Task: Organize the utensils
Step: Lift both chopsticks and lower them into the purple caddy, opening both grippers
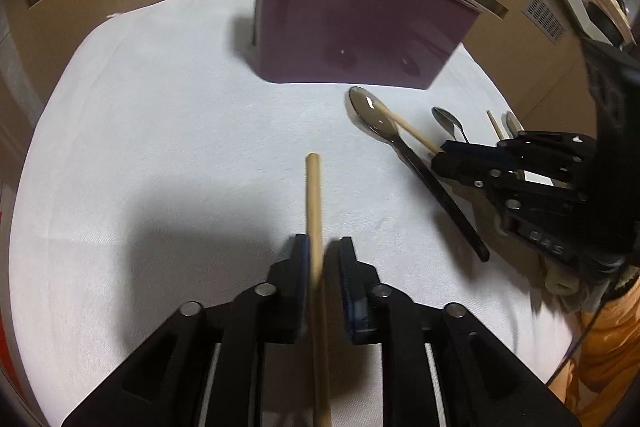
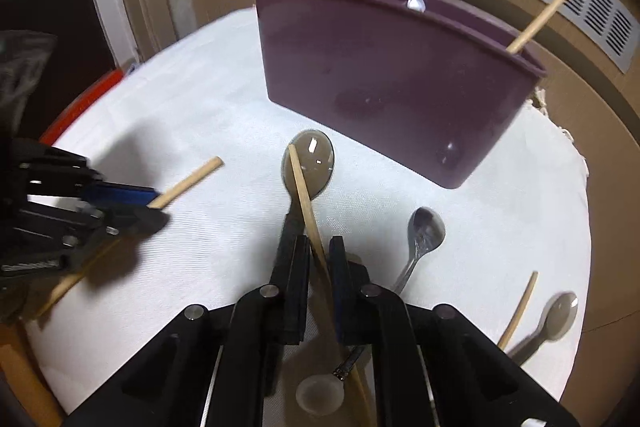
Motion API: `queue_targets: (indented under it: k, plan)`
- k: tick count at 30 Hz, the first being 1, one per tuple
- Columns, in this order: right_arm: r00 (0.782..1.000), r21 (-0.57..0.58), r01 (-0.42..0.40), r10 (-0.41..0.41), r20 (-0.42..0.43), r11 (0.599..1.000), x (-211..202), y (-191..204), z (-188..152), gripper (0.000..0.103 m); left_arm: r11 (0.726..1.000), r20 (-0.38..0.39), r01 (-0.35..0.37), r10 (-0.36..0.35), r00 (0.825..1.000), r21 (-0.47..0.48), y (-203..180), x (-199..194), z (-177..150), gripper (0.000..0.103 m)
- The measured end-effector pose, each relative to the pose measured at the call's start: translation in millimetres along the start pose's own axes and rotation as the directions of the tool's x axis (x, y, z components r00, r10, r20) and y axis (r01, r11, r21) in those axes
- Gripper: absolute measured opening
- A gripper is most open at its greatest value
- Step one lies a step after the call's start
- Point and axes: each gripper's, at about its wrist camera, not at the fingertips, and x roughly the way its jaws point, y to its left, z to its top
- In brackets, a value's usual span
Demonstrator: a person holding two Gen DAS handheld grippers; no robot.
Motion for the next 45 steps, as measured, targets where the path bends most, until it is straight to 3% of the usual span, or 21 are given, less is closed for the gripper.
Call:
queue_targets:
  k: [3,7,10,12,16,20,24,30,35,38,41,45]
  plan:
    - [0.999,0.044,-0.022,0.02,0.044,0.999,-17.7,-2.9,-4.7,0.01,0.999,-0.031,0.051,-0.051,0.998,-0.005,-2.5,1.8,4.3,0.043]
    - [0.994,0.084,-0.034,0.024,0.11,0.996,-45.1,-4.4,-5.8,0.01,1.0,-0.033,0.019,-0.018,0.999,0.006,-9.5,4.4,6.4,0.043]
    - [0.988,0.103,-0.031,0.015,0.153,0.994,-65.7,-3.7,-5.6,0.01,0.993,0.021,-0.096,0.095,0.995,0.064,-21.0,7.1,3.1,0.019]
    - [0.985,0.109,-0.029,0.01,0.174,0.994,-80.7,-3.5,-4.0,0.01,0.99,0.043,-0.129,0.127,0.991,0.063,-22.7,7.1,1.9,0.007]
    - [0.976,0.104,-0.015,-0.008,0.217,0.994,-113.9,-0.1,-8.0,0.007,0.996,0.081,-0.084,0.082,0.993,0.028,-31.2,-13.8,2.8,0.007]
    - [0.957,0.098,-0.015,-0.014,0.29,0.995,-151.4,5.7,-7.8,0.006,0.998,0.225,-0.033,0.019,0.974,0.059,-49.9,-74.6,3.3,0.007]
    - [0.926,0.094,-0.006,-0.03,0.375,0.996,-187.9,13.1,-4.7,0.005,0.995,0.38,-0.007,-0.031,0.925,0.1,-70.8,-138.3,3.3,0.007]
    - [0.883,0.093,0.012,-0.054,0.467,0.996,-233.4,20.0,4.0,0.005,0.987,0.529,-0.016,-0.073,0.846,0.162,-94.5,-195.5,6.2,0.007]
    - [0.857,0.1,0.058,-0.101,0.505,0.993,-260.7,20.2,8.0,0.005,0.983,0.575,-0.02,-0.09,0.813,0.182,-104.2,-219.5,11.2,0.007]
    - [0.831,0.1,0.107,-0.144,0.537,0.989,-282.2,21.2,15.6,0.005,0.982,0.617,-0.033,-0.092,0.782,0.188,-109.8,-239.5,20.2,0.007]
    - [0.784,0.116,0.155,-0.194,0.589,0.981,-309.3,19.8,31.1,0.005,0.981,0.673,-0.048,-0.092,0.733,0.187,-113.8,-265.9,36.3,0.007]
    - [0.724,0.134,0.172,-0.218,0.654,0.976,-343.4,13.0,59.2,0.005,0.978,0.755,-0.098,-0.076,0.651,0.183,-120.9,-297.1,64.1,0.007]
